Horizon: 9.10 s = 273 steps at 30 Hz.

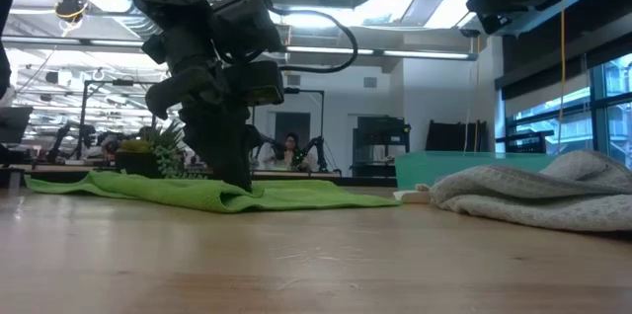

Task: Roll microfiber towels into tight, uniform cylinder then place into a basket
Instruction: Fold the green microfiber towel

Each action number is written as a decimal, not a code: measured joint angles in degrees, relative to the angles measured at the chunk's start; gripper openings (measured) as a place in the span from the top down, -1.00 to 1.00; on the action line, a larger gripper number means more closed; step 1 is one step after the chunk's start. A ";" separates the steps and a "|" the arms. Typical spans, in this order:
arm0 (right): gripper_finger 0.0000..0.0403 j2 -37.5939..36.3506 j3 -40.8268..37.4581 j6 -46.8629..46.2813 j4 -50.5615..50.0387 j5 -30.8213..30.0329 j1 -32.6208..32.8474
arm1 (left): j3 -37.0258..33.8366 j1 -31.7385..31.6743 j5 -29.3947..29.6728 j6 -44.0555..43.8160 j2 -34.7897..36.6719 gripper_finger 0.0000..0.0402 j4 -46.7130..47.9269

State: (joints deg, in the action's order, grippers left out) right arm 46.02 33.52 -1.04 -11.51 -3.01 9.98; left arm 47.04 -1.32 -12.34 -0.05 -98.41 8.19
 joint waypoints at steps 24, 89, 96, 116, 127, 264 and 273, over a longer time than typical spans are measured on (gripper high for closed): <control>0.96 0.27 0.00 3.36 0.20 0.00 0.00 | 9.49 10.94 6.08 -11.12 10.71 1.00 22.43; 0.56 56.96 19.02 11.70 4.31 -4.85 -1.99 | 9.38 31.23 31.39 -41.57 10.93 1.00 27.38; 0.56 56.96 18.97 7.50 3.15 -4.11 -4.34 | 9.38 31.23 31.39 -41.57 10.93 1.00 27.36; 0.56 58.05 19.07 3.65 2.80 1.31 -6.00 | 9.38 31.23 31.41 -41.65 10.93 1.00 27.34; 0.64 61.28 19.41 5.55 4.61 1.77 -6.84 | 9.38 31.19 31.39 -41.80 10.91 1.00 27.32; 1.00 50.68 26.64 6.10 -11.95 -0.33 -7.29 | 2.52 31.79 40.33 -64.22 18.12 1.00 45.01; 1.00 53.58 26.64 14.33 -6.62 -0.31 -17.15 | 2.50 23.83 46.10 -64.31 18.12 1.00 49.99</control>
State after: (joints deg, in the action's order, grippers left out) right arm 99.60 60.16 13.29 -18.13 -3.31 -7.18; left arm 49.54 22.51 33.76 -64.36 -80.29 58.18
